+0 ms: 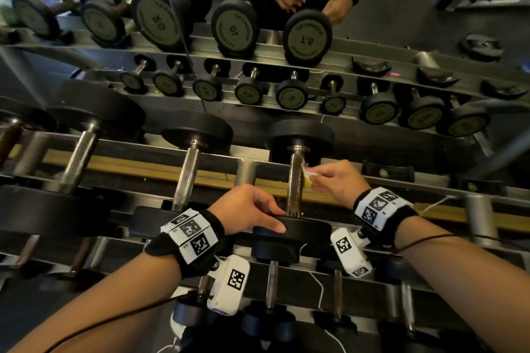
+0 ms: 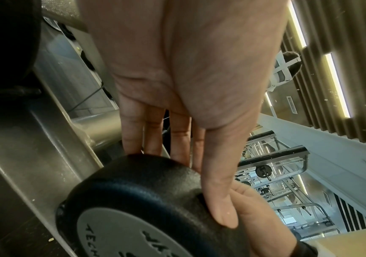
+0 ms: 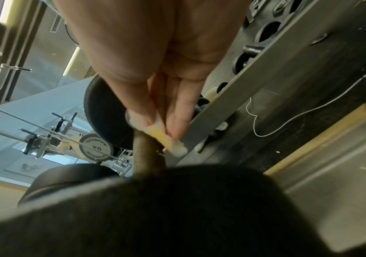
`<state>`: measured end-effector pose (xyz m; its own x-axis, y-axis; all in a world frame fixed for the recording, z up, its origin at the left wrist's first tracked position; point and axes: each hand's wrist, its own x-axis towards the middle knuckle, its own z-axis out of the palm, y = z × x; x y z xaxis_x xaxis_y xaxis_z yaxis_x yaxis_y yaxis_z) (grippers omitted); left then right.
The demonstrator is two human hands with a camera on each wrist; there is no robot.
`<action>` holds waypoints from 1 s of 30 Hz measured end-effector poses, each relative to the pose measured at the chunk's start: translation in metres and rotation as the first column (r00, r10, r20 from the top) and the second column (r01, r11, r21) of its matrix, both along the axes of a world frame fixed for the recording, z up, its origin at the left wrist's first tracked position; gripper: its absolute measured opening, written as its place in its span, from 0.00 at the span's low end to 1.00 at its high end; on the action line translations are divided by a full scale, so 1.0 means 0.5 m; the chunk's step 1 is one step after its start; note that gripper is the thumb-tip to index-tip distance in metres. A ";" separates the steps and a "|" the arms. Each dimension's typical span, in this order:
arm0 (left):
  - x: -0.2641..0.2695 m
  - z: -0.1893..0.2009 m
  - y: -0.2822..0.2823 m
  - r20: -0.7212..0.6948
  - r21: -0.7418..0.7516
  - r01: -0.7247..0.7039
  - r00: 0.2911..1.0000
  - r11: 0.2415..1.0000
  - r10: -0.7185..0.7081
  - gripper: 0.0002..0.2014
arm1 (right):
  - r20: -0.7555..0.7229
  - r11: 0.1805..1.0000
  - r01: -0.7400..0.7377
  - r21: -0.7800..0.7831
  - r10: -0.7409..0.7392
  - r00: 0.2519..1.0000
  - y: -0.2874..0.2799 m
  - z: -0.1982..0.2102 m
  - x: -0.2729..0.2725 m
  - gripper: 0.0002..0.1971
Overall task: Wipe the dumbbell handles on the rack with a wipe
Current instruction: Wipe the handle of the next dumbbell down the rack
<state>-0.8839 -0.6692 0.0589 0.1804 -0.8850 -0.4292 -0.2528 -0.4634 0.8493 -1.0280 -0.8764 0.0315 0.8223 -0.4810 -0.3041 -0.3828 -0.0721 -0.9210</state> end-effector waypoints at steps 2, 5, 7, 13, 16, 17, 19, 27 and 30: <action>0.001 0.001 -0.002 0.005 0.004 0.012 1.000 1.000 -0.012 0.09 | -0.033 0.993 -0.080 0.089 0.083 0.996 0.012 0.007 -0.027 0.08; 0.003 0.005 -0.008 0.014 0.021 0.039 0.999 0.999 -0.039 0.09 | -0.187 0.957 -0.292 -0.001 0.286 0.940 0.024 0.012 -0.061 0.10; 0.004 0.009 -0.012 0.013 0.033 0.048 0.999 0.998 -0.048 0.08 | -0.274 0.912 -0.400 -0.087 0.364 0.890 0.022 0.017 -0.063 0.06; 0.006 0.016 -0.014 -0.017 0.048 0.059 0.998 0.997 -0.058 0.07 | 0.011 0.992 0.102 -0.075 -0.102 0.995 -0.032 0.035 -0.013 0.10; 0.005 0.013 -0.013 -0.036 0.046 0.039 0.999 0.998 -0.037 0.08 | 0.008 0.983 0.113 -0.147 -0.113 0.994 -0.030 0.022 0.015 0.09; 0.005 0.012 -0.013 -0.043 0.045 0.035 0.999 0.998 -0.033 0.08 | -0.011 0.987 0.083 -0.137 -0.085 0.996 -0.022 0.015 0.022 0.10; 0.006 0.010 -0.012 -0.053 0.042 0.030 0.998 0.999 -0.028 0.07 | -0.002 0.997 0.077 -0.024 -0.077 0.997 -0.011 0.008 0.026 0.13; 0.007 0.005 -0.015 -0.053 0.046 0.033 0.998 0.998 -0.031 0.07 | -0.062 0.985 -0.101 0.141 0.110 0.992 0.025 0.002 -0.045 0.09; 0.008 0.008 -0.018 -0.045 0.052 0.045 0.998 0.998 -0.042 0.07 | -0.220 0.957 -0.286 0.054 0.291 0.931 0.018 0.013 -0.059 0.07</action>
